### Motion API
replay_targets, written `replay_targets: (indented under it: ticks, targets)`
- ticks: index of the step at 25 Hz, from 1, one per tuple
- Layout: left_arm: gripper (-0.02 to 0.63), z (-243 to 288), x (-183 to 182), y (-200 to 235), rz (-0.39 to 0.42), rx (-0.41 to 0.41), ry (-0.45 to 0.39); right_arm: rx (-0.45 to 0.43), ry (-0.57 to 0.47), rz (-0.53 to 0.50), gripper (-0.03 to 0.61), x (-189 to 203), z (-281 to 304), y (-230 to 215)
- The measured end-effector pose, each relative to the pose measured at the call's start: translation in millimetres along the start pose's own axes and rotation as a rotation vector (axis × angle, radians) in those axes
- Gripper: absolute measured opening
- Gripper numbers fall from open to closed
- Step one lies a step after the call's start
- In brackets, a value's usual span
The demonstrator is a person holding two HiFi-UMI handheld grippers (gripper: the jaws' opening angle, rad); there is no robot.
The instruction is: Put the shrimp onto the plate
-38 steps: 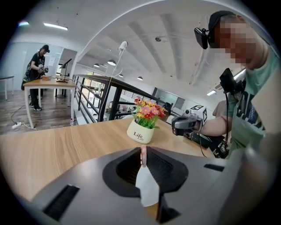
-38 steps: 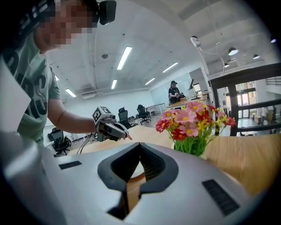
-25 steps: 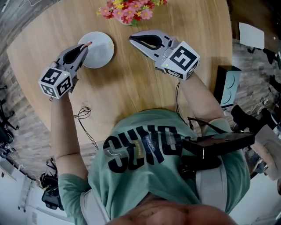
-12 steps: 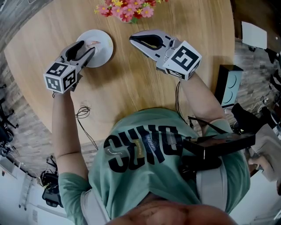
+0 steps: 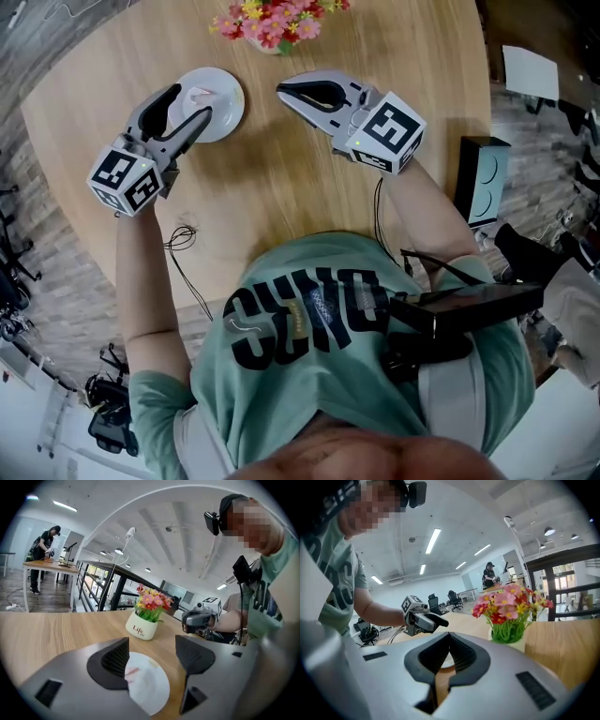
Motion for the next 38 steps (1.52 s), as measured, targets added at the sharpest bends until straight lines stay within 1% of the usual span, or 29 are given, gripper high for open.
replay_targets:
  ticks: [4,7,9,12,15,17,19,21,25,30,34,38]
  targets:
    - [0.311,-24.5,-21.2,-22.0,-0.001,0.032,-0.081,0.003,0.004,-0.02,0.006,-12.7,-0.9,16.5]
    - [0.309,-48.1,-34.4,-41.2,-0.04,0.064,-0.185,0.001,0.0,-0.033,0.006,-24.5,1.5,31.9]
    - [0.287,-64.9,-37.7,-56.5,-0.078,0.08,-0.254,-0.006,-0.002,-0.036,0.006,-31.7,2.9,42.8]
    - [0.251,-92.4,-39.3,-72.7,-0.111,0.069,-0.328,-0.015,-0.004,-0.04,0.006,-42.6,6.6,57.0]
    - [0.202,-123.9,-42.1,-84.7,-0.121,0.043,-0.378,-0.022,-0.005,-0.041,0.006,-53.6,11.6,74.2]
    - [0.136,-149.8,-46.9,-94.5,-0.122,0.03,-0.419,-0.032,-0.005,-0.047,0.006,-61.3,16.6,89.9]
    - [0.052,-177.9,-53.6,-103.5,-0.11,0.022,-0.473,-0.045,-0.007,-0.064,0.006,-69.8,24.8,105.6]
    - [0.007,-208.8,-58.7,-113.1,-0.098,0.019,-0.517,-0.059,-0.009,-0.078,0.006,-77.2,34.8,124.5]
    - [0.006,-269.9,-65.6,-132.7,-0.086,0.035,-0.586,-0.076,-0.019,-0.105,0.006,-92.1,53.3,166.6]
    - [0.006,-337.4,-64.0,-152.5,-0.092,0.072,-0.636,-0.047,-0.049,-0.116,0.006,-109.3,63.0,216.3]
    - [0.006,-379.0,-71.9,-167.1,-0.104,0.121,-0.664,-0.001,-0.075,-0.12,0.006,-125.2,49.2,252.3]
    - [0.006,-407.9,-85.3,-192.3,-0.073,0.119,-0.678,0.029,-0.096,-0.119,0.006,-142.0,19.9,285.4]
Point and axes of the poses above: the fingertips, and each gripper's own axes: z forward along the fingers, y to its left, x out of its underside, the point moved 3 cm from there along -z, backward along the fingers, and after that the axes turned 12 degrees about -y, right-handed, at the moved point
